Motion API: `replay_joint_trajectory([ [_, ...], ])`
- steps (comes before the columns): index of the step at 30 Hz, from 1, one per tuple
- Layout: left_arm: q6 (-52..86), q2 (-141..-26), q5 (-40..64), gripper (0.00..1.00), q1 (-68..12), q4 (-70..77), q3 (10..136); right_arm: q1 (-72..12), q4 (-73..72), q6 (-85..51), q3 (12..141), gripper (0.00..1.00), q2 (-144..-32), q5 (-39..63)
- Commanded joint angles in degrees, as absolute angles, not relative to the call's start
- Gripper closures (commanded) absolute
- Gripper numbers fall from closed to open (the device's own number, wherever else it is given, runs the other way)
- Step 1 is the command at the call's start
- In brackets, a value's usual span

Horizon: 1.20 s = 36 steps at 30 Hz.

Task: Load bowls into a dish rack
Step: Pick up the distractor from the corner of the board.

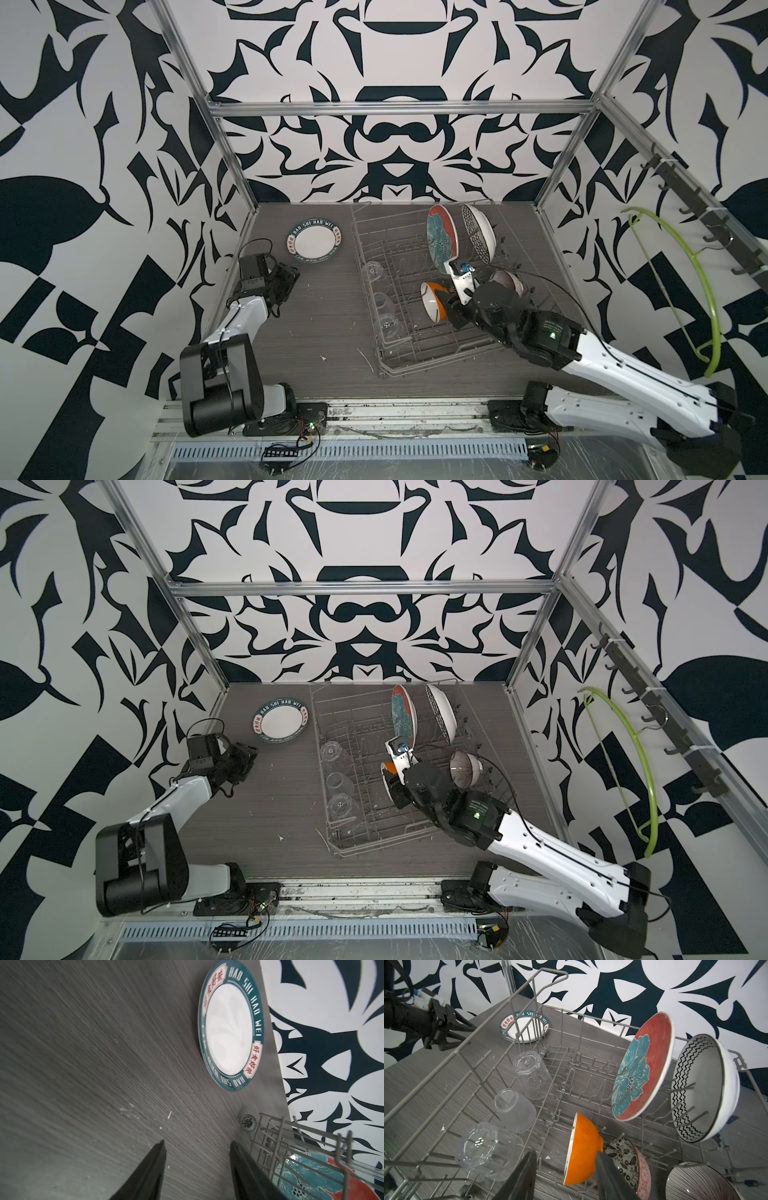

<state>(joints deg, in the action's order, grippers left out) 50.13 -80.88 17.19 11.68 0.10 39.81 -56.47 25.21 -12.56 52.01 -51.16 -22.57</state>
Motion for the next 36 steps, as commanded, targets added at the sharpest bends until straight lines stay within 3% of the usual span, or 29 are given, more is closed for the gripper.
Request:
replay_joint_trajectory([
  [1,48.2,-85.9,22.9,0.45,12.3,6.8,43.3,-56.7,26.0,-14.4,50.4,0.49,-48.0,-24.4],
  [9,51.4,-95.1,26.4,0.46,13.6,15.8,46.8,-56.7,25.5,-13.5,49.0,0.49,-45.1,-22.2],
  [36,50.6,-111.6,25.6,0.49,13.6,13.8,57.2,-56.7,25.6,-13.2,49.6,0.52,-46.9,-23.2],
])
